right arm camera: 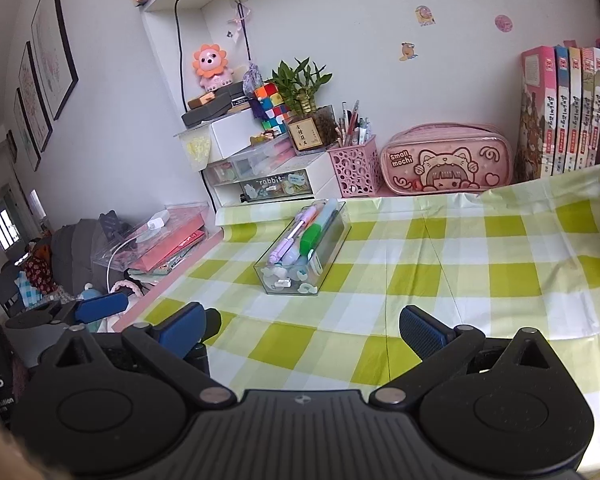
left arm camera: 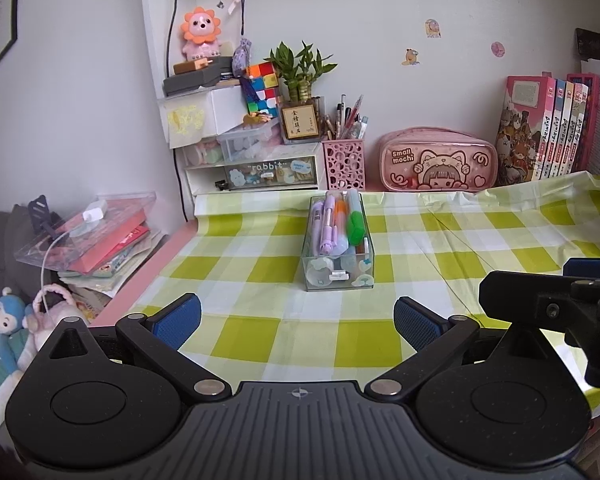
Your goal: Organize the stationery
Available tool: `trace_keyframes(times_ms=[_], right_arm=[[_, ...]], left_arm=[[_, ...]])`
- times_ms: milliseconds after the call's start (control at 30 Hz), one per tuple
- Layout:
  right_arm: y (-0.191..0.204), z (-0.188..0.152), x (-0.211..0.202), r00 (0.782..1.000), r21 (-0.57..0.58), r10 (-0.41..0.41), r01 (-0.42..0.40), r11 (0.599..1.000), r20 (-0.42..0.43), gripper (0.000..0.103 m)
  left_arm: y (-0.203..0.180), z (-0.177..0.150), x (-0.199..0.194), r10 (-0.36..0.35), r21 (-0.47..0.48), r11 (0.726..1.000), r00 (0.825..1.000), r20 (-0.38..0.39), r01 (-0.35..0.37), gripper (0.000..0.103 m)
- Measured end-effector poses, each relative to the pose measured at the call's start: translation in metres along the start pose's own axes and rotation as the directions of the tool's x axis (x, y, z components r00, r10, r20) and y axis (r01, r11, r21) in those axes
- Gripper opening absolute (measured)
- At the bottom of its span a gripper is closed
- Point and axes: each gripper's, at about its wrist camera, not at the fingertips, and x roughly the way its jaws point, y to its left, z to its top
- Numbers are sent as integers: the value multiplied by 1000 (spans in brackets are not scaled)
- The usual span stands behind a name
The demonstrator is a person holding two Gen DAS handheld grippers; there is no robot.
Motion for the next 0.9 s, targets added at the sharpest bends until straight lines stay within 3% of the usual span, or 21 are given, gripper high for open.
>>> trace_keyframes(times_ms=[900], right_arm=[[0, -6, 0, 1000, -16, -14, 14, 1000, -8, 99]], left_arm=[[-5, -7, -1, -30, 8, 1000, 1000, 4, 30, 98]])
